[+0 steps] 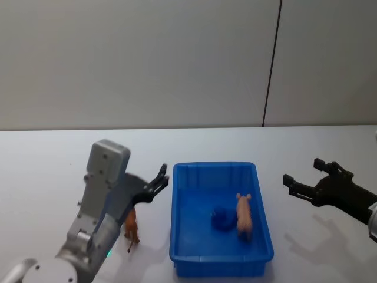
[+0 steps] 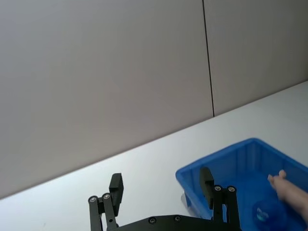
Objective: Pick up the two dolls from the table and place them into the box.
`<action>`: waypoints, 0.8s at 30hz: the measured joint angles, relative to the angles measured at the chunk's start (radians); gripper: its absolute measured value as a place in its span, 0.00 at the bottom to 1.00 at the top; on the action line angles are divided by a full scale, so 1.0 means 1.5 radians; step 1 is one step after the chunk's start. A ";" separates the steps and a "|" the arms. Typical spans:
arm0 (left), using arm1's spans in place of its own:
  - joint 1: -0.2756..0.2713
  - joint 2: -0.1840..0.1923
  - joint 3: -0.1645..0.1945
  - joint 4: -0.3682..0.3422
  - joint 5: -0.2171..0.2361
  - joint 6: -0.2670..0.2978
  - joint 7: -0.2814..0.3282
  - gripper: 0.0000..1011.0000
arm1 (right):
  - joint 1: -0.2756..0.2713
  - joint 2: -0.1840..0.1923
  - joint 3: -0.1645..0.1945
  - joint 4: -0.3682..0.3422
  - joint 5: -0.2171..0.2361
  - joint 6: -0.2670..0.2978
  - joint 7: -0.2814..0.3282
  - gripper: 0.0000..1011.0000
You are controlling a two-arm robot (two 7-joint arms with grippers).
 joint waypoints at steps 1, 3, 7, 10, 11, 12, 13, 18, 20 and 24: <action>0.011 0.005 0.000 -0.005 -0.007 0.004 0.010 0.99 | 0.000 0.000 0.000 0.000 0.000 0.000 0.000 0.99; 0.024 0.012 -0.001 -0.010 -0.015 0.008 0.021 0.99 | -0.001 0.001 0.001 0.000 0.000 0.000 0.000 0.99; 0.040 0.020 -0.002 -0.015 -0.026 0.014 0.035 0.99 | -0.001 0.002 0.001 -0.001 0.001 -0.001 0.000 0.99; 0.053 0.025 -0.002 -0.016 -0.033 0.020 0.040 0.99 | -0.002 0.002 0.001 -0.001 0.001 -0.001 0.000 0.99; 0.055 0.026 -0.002 -0.016 -0.034 0.022 0.041 0.99 | -0.002 0.002 0.001 -0.001 0.001 -0.001 0.000 0.99; 0.057 0.027 -0.003 -0.016 -0.035 0.023 0.041 0.99 | -0.002 0.003 0.001 -0.001 0.001 -0.001 0.000 0.99; 0.060 0.028 -0.003 -0.014 -0.037 0.025 0.041 0.99 | -0.002 0.003 0.002 -0.001 0.001 -0.001 0.000 0.99; 0.068 0.030 -0.003 -0.003 -0.040 0.032 0.040 0.99 | -0.002 0.003 0.002 -0.001 0.002 -0.001 0.000 0.99; 0.069 0.029 -0.003 0.005 -0.041 0.034 0.035 0.99 | -0.002 0.003 0.002 -0.001 0.002 -0.002 0.000 0.99; 0.069 0.026 -0.004 0.020 -0.041 0.037 0.025 0.99 | -0.002 0.003 0.002 -0.001 0.002 -0.002 0.000 0.99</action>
